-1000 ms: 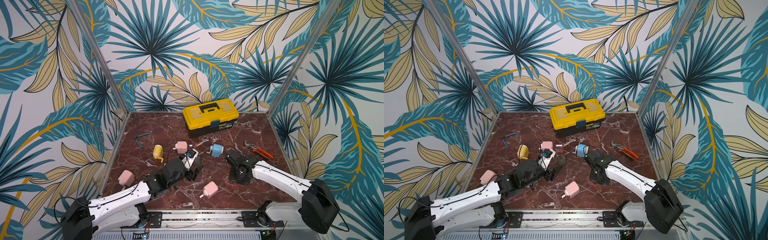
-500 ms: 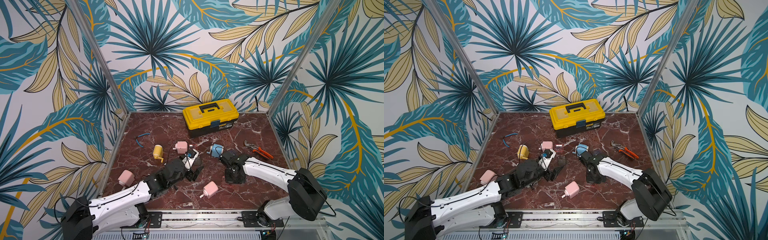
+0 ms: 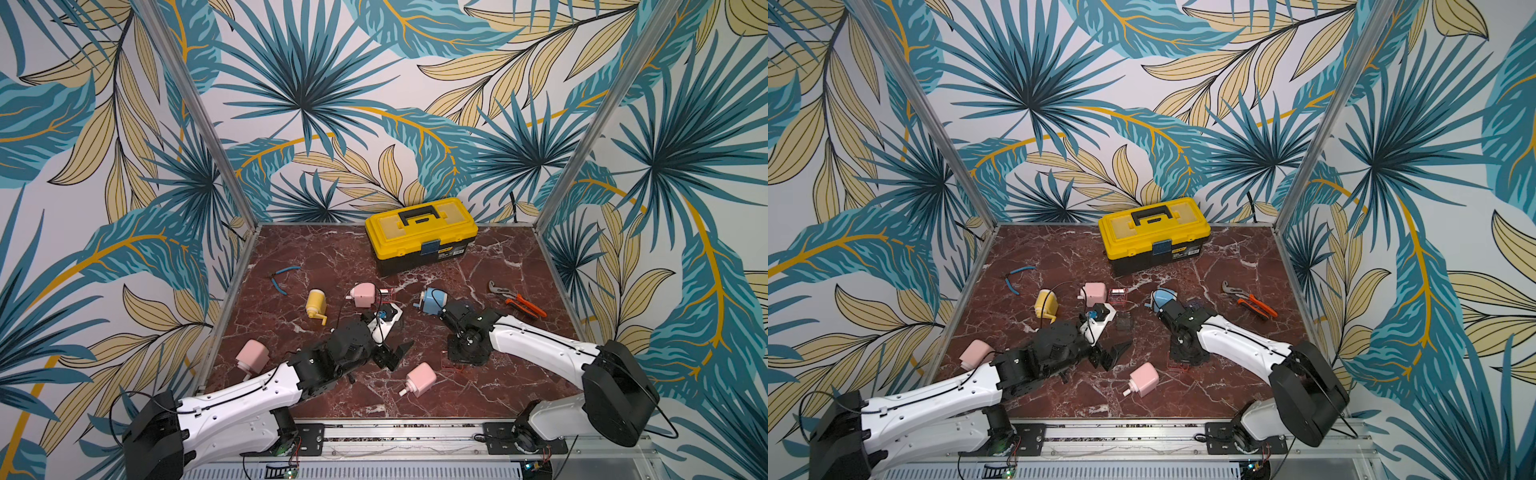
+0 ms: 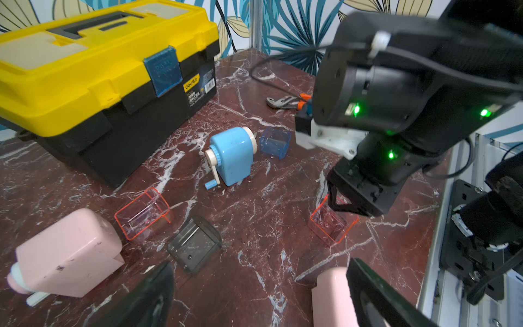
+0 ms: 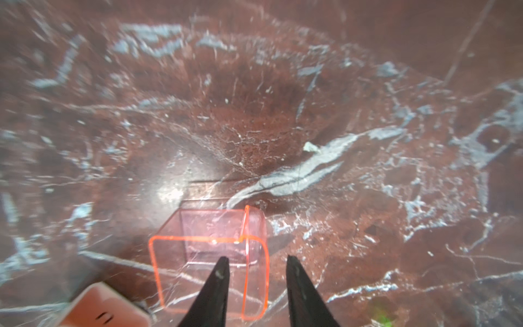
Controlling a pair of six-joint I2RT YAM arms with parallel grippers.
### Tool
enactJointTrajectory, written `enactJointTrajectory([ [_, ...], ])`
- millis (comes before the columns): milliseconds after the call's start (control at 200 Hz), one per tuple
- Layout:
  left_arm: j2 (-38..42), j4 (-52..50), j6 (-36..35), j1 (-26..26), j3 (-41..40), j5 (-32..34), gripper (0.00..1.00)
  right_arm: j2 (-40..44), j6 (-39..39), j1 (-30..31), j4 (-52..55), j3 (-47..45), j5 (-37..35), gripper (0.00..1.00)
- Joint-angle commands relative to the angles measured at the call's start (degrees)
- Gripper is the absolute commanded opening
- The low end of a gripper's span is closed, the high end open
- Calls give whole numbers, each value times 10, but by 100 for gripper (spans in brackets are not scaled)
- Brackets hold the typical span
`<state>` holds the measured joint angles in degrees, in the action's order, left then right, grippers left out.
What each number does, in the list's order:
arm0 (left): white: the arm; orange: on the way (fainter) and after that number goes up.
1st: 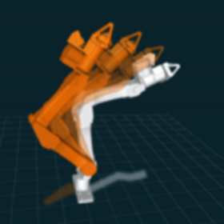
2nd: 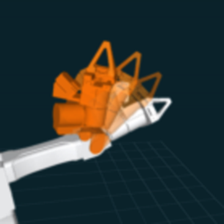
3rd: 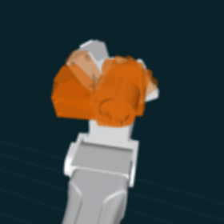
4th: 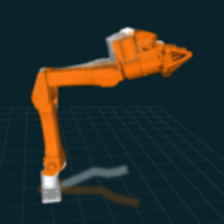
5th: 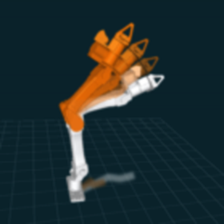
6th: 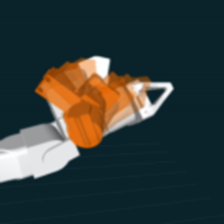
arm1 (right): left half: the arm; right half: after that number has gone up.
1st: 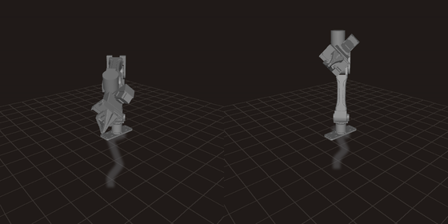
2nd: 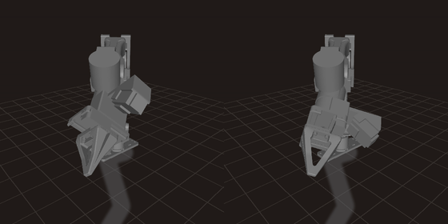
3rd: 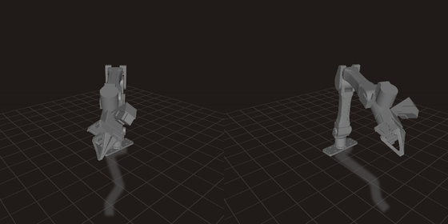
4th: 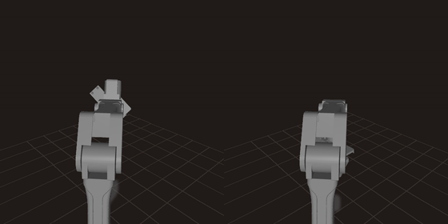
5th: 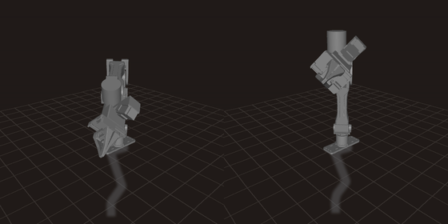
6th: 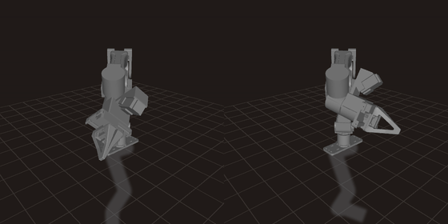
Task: Put the tray back into the pencil sharpener
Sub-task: Pick up the pencil sharpener from the center of the board.
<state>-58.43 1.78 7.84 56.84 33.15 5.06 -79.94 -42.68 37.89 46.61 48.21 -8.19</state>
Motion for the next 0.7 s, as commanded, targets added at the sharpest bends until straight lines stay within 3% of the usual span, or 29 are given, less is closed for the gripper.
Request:
enactJointTrajectory([
  [0, -22, -44, -9, 31, 26, -1, 98, 51, -21, 2, 33, 1, -30, 41],
  [315, -96, -146, 41, 134, 85, 52, 99, 146, -71, 0, 68, -14, -72, 44],
  [696, -203, -219, 88, 148, 162, 13, 100, 198, -82, -8, 60, -53, -68, 46],
])
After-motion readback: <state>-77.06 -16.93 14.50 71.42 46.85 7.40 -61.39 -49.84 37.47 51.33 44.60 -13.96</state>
